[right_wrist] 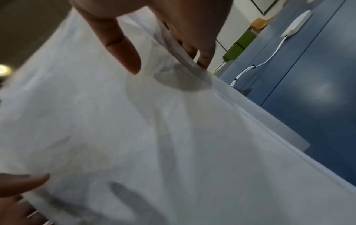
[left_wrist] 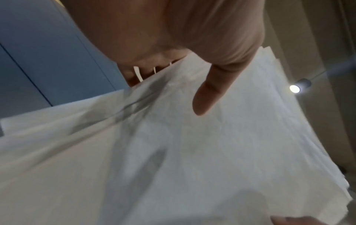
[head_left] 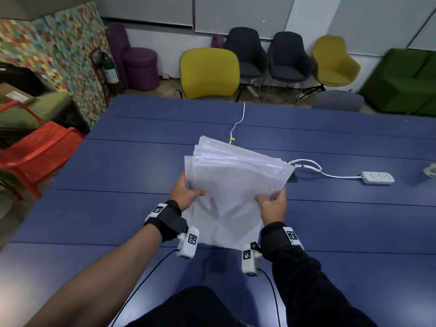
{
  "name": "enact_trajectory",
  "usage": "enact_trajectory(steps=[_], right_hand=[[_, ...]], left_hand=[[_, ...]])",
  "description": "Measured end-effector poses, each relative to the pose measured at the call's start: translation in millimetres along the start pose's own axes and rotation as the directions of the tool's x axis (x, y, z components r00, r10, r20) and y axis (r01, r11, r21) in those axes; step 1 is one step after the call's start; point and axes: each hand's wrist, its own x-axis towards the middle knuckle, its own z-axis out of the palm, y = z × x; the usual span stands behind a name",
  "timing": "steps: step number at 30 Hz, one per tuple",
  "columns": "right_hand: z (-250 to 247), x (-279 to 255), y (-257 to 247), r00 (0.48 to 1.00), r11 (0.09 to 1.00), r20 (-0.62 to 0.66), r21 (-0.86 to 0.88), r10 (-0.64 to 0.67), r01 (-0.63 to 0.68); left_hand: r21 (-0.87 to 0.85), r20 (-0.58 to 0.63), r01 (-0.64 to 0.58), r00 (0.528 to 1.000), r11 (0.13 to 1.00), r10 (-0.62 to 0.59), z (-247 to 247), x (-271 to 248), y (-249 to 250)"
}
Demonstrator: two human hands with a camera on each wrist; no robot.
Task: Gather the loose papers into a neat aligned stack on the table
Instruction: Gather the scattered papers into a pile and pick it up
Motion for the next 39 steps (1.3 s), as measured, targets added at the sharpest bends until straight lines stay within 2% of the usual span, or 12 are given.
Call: enact_trajectory(steps=[4,7,13,19,27,29,32,34,36,39], right_hand=[[8.5,-0.7,1.3,0.999,1.0,0.051,-0.023,0.014,-0.013],[10.7,-3.2,-1.5,0.999,0.999,0.05,0.032,0.011,-0.012],[2.8,-1.8,-12.3,0.987,0.98,-0.032,0.126,-0.155,0.157],[12.4,-5.3,6.3,0.997,0.998,0.04,0.029,-0.059,0.058],[17.8,-2.2,-3.2,0.999,0.999,0.029,0.019,-0.042,0.042],[16.5,-3.6,-17.5,0.993,0.993,0.048,0.056,-0.111,0.108],[5.2,0.9,-31.9,0.964,0.962,0.084,0.128,-0.253,0.242],[1.4,7.7,-27.0,0.968,0.977,0.151,0.095,-0.203,0.19],[3.9,9.0,-15.6,0.974,0.998,0.218,-0.008,-0.066,0.07],[6.7,9.6,-4.7,0.981,0.998,0.195,-0.069,0.018,-0.005]], left_hand=[[0.104,-0.007,-0.02,1.0,0.994,0.021,11.2,0.8,-7.0],[0.069,-0.081,-0.063,0.994,0.996,0.069,15.0,-0.1,-11.6],[-0.048,-0.106,-0.151,0.984,0.987,0.146,4.3,-7.7,8.3],[0.033,-0.063,-0.046,0.997,0.998,0.048,3.7,-0.5,-8.0],[0.071,-0.16,-0.11,0.98,0.991,0.12,8.9,-1.6,-0.3],[0.038,-0.175,-0.148,0.973,0.988,0.152,4.2,1.7,9.1],[-0.014,-0.119,-0.193,0.974,0.981,0.19,-8.8,7.4,21.2],[-0.065,-0.071,-0.199,0.978,0.978,0.195,-13.2,8.0,26.3],[-0.095,-0.045,-0.179,0.984,0.979,0.175,-10.6,6.8,25.8],[-0.123,-0.046,-0.155,0.988,0.98,0.15,-6.1,4.1,21.1]])
